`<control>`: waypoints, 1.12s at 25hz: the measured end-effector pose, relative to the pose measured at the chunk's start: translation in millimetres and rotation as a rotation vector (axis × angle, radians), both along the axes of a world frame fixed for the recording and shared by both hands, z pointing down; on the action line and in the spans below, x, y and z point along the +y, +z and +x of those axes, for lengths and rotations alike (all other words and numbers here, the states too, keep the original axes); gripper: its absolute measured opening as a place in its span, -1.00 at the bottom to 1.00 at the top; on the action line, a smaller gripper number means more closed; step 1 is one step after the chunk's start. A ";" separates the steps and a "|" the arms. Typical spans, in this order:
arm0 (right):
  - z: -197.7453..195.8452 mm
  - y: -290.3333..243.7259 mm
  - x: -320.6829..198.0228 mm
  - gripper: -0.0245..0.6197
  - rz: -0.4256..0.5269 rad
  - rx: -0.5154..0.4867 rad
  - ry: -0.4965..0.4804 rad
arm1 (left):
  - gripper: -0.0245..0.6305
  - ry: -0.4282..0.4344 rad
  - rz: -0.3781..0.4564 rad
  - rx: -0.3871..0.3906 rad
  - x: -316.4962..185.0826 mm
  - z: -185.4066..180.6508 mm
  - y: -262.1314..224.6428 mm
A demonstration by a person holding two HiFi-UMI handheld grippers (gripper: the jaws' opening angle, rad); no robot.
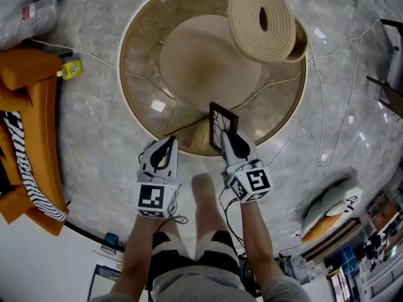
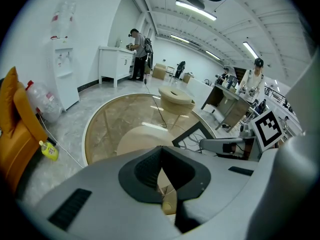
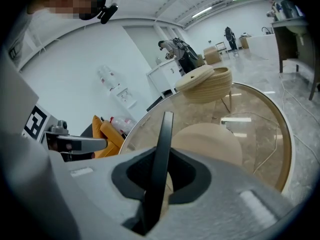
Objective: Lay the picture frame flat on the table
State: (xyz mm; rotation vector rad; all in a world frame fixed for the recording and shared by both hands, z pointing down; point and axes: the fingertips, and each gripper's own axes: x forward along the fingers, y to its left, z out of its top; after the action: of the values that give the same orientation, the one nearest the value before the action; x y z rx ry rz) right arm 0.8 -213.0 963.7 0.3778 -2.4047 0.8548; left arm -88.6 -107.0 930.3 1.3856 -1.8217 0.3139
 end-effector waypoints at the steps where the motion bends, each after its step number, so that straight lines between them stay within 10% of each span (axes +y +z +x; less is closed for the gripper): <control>1: 0.5 1.8 -0.7 -0.76 0.007 0.009 -0.004 | -0.87 0.000 0.001 0.003 -0.2 0.7 -0.1; 28: 21.4 52.4 -22.2 -0.33 0.024 0.157 0.045 | -0.87 0.028 -0.017 0.017 0.1 5.2 8.6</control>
State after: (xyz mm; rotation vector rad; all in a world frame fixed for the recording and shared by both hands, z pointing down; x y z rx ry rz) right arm 22.2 -235.2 1016.1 0.4912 -2.2706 0.7862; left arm -83.4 -106.8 938.9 1.3985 -1.7832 0.3303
